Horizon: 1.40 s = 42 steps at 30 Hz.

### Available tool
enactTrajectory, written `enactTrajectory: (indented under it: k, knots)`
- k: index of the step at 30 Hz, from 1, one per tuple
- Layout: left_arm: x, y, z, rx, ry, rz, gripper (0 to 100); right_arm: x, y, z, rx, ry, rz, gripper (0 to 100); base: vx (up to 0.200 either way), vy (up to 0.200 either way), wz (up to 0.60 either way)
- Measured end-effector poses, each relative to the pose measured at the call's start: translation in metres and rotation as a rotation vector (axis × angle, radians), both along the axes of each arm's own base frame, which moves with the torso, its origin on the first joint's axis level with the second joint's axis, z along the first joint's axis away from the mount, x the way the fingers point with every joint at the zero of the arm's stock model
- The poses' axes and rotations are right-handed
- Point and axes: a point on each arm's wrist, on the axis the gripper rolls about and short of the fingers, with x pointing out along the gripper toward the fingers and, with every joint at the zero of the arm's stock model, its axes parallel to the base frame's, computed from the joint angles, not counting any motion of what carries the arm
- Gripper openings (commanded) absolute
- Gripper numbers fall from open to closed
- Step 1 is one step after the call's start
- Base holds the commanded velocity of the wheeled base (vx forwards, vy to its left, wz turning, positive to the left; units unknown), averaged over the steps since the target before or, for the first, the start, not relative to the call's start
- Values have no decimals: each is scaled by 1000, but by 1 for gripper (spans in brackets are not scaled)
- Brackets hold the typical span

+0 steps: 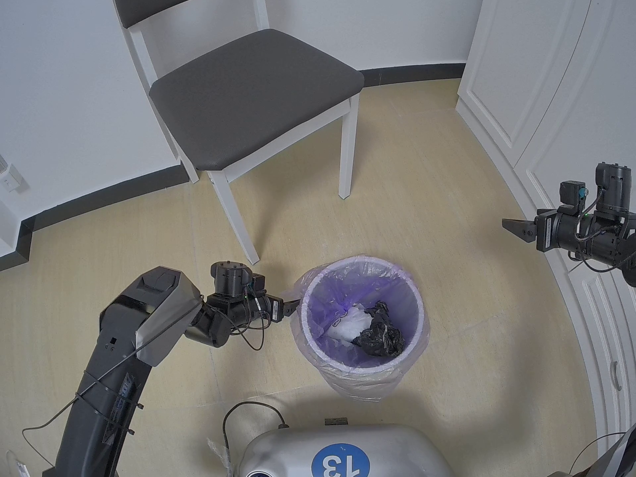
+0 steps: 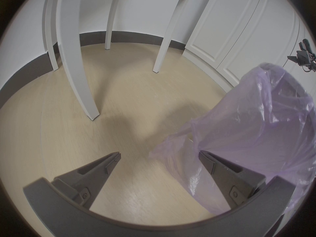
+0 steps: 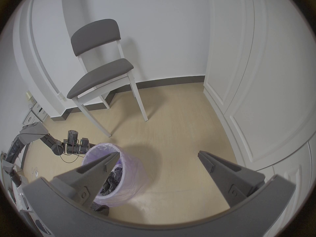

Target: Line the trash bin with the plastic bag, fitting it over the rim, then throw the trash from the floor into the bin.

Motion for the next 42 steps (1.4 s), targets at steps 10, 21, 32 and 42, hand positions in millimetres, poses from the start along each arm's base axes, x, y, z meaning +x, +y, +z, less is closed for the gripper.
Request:
enactTrajectory:
  k: [10,21,32,42]
  knots:
    - [-55,21,33,-5,-6,16,100,-18,1,3,-2,35,4,100,0,0,0]
    - [-145,48,130,-57,-178,42,100,-75,1,-5,16,70,-5,100,0,0,0]
    - [-236,81,235,-107,-436,180,100,-154,0,24,107,-144,-96,100,0,0,0]
    - [-327,115,286,-140,-482,280,100,-230,0,45,174,-392,-102,100,0,0,0]
